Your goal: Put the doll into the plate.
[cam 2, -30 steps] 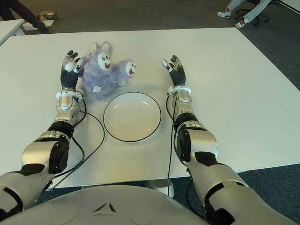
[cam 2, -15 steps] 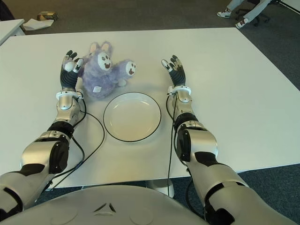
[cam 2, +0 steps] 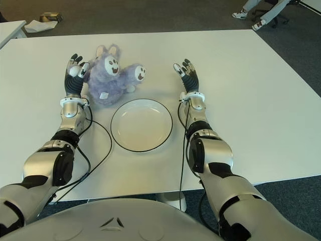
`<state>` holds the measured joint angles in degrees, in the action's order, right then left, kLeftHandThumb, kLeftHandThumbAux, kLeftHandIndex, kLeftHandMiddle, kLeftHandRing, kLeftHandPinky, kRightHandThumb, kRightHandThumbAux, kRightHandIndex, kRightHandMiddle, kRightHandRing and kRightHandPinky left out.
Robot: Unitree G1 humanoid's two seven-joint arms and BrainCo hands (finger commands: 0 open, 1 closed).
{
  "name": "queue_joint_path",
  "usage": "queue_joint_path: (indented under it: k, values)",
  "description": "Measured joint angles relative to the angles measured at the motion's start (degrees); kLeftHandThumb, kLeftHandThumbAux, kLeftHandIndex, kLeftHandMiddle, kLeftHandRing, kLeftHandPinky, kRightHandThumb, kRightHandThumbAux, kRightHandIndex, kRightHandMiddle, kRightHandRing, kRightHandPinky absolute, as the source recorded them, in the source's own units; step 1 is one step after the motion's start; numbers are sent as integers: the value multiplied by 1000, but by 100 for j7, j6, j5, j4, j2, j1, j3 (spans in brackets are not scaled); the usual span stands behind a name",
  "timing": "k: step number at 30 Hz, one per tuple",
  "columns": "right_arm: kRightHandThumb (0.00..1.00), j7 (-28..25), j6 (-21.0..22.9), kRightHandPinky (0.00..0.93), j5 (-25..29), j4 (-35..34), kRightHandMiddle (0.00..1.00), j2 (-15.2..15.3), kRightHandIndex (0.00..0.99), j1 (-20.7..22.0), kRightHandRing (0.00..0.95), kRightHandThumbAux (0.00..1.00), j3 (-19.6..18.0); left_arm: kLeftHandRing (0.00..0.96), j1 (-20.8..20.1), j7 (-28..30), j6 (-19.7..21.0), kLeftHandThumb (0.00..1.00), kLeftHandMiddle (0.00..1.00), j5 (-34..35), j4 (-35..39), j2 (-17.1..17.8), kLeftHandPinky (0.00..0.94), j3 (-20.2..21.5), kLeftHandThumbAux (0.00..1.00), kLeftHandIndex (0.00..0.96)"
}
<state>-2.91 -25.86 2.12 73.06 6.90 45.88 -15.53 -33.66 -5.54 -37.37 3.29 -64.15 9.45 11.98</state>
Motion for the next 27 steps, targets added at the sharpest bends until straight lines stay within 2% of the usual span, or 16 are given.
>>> queue_joint_path:
  k: [11,27]
  values:
    - [60,90,64,42,-19,0,37,30,21,12,33,551,81,122,-1,0,0,0,118,0,5,-1,120,0,489,0]
    - [53,146,67,60,-6,-4,47,49,29,12,40,541,87,138,32,0,0,0,128,0,103,-17,145,-37,501,0]
